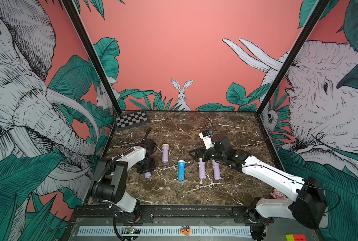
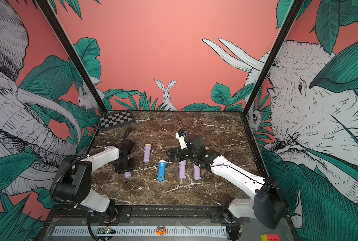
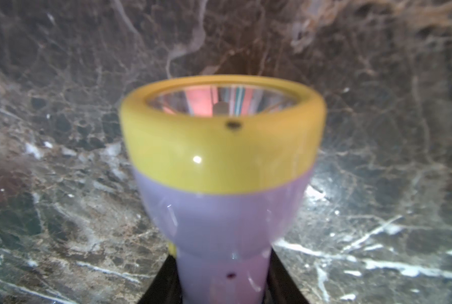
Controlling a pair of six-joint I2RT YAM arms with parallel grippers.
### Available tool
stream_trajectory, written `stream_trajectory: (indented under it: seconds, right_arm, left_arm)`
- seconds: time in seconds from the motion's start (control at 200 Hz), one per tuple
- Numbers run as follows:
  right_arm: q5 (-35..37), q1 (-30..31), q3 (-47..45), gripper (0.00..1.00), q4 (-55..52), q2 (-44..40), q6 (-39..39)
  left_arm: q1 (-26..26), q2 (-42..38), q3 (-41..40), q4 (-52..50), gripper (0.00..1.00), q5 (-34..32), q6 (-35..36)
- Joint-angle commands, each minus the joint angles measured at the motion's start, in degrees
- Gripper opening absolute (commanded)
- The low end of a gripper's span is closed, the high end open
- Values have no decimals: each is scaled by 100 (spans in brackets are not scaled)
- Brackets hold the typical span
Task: Close the plug at the bottom of the flashlight
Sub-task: Pick up the flashlight from the center of the board.
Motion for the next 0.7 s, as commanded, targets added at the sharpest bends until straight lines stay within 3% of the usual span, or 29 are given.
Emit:
stream_trajectory:
  seconds: [0.0,0.1,0.285,0.39,0.51,0.695]
  right_arm:
    - [-43,100,152,99,18,47,-110]
    - [-130,184,177,99,55,0,-154]
    - [-293,404,42,99,443,-432,-654]
    - [-170,589,-201,99,796,-782,-1271]
    - [-117,814,-548,99,1309,-1136,-1911]
    - [584,1776,-966,99,1769,-1577,-3648]
  left_arm:
    - [-6,-332,206,-449,0,-113,-46]
    - [-7,-673,442,-757,0,54,-137]
    - [-6,-1775,1035,-610,0,1131,-781]
    - [-28,-2284,1075,599,0,2057,-1537]
    - [-55,-2480,892,2240,0,2608,-2611]
    - [-342,-2266,718,4189,0,2795,-3668]
